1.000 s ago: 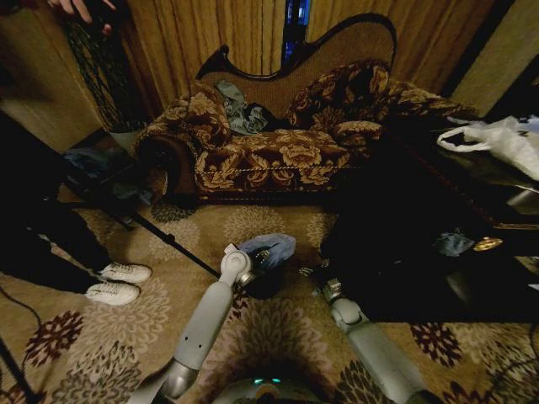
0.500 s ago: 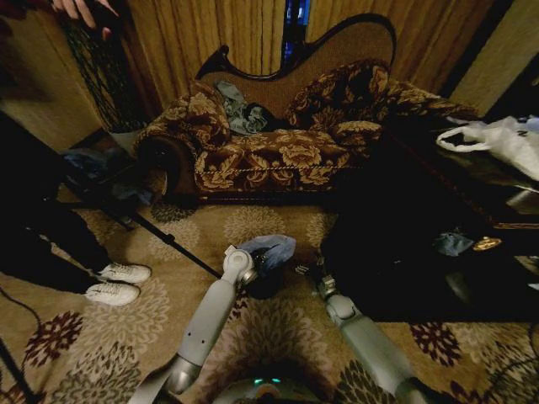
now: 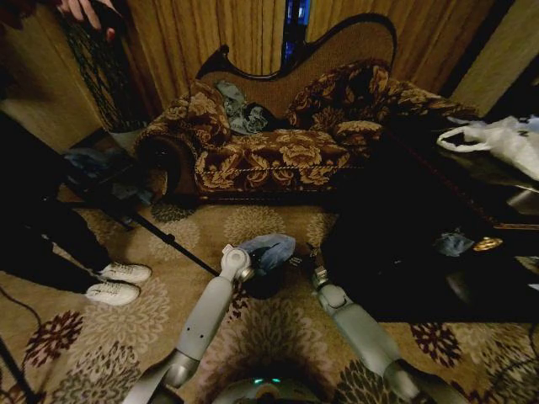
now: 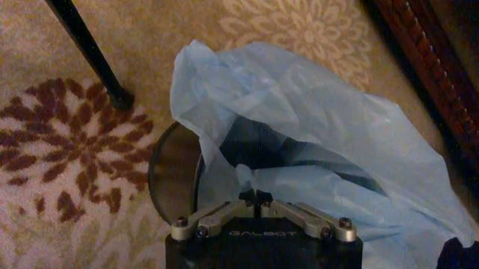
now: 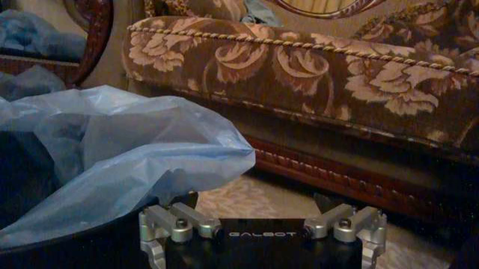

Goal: Place a garbage bag over the trash bin.

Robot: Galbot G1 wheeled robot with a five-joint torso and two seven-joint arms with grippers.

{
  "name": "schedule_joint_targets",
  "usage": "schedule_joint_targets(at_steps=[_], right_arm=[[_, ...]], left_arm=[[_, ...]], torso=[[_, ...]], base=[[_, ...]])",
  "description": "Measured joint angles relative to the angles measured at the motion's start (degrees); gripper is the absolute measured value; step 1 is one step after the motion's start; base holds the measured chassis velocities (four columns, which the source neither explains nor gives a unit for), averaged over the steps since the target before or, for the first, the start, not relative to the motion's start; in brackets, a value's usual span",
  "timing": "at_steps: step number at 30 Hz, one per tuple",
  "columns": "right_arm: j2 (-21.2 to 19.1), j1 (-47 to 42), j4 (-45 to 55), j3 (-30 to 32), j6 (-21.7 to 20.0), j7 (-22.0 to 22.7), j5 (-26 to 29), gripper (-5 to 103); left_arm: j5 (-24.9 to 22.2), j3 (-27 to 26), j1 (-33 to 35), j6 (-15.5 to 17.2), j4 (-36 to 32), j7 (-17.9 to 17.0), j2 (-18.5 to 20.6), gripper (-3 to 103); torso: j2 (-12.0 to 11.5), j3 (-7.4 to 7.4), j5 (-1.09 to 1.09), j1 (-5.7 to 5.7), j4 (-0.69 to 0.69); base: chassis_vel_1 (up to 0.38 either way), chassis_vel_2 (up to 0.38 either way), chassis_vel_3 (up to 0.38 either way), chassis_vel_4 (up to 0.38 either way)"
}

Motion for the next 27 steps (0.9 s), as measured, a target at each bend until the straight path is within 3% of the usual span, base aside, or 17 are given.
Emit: schedule_joint_targets(at_steps=[12, 16, 18, 19, 22, 25, 27], right_arm=[[-0.2, -1.5, 1.4, 0.9, -0.1, 0.5, -0.2, 100], [-0.2, -2.0, 1.6, 1.4, 0.0, 0.5, -0.5, 100], [-0.2, -2.2, 1.6, 1.6, 0.2, 0.4, -0.6, 100], [-0.2, -2.2, 1.6, 1.6, 0.2, 0.4, -0.6, 100], [-0.3, -2.4, 1.2, 1.7, 0.4, 0.3, -0.9, 100], [-0.1, -2.4, 0.8, 1.7, 0.6, 0.2, -1.1, 100], [0.2, -2.3, 0.2, 1.6, 0.9, 0.1, -1.5, 100]], left_arm=[[-6.8, -1.6, -0.4, 0.6, -3.4, -3.1, 1.1, 0], [-11.8, -2.1, -1.8, 0.0, -3.7, -8.2, 1.7, 4], [-12.3, -2.0, -3.4, -1.9, -2.4, -10.9, 1.1, 15], [-12.3, -2.0, -3.4, -1.9, -2.4, -10.9, 1.1, 15], [-13.2, -2.3, -5.6, -3.8, -1.1, -13.6, -0.1, 32], [-13.7, -2.5, -6.4, -4.5, -1.0, -15.0, -1.1, 38], [-13.3, -2.4, -7.5, -5.8, 0.5, -16.5, -2.8, 48]], torso=[[0.0, 0.0, 0.01, 0.0, -0.01], [0.0, 0.0, 0.0, 0.0, 0.01], [0.0, 0.0, 0.0, -0.01, 0.01], [0.0, 0.0, 0.0, -0.01, 0.01], [0.0, 0.0, 0.01, 0.0, -0.01], [0.0, 0.0, 0.01, -0.01, 0.0], [0.0, 0.0, 0.0, -0.01, -0.01]], base=[[0.0, 0.0, 0.0, 0.0], [0.0, 0.0, 0.0, 0.0], [0.0, 0.0, 0.0, 0.0], [0.0, 0.0, 0.0, 0.0], [0.0, 0.0, 0.0, 0.0], [0.0, 0.0, 0.0, 0.0], [0.0, 0.0, 0.0, 0.0]])
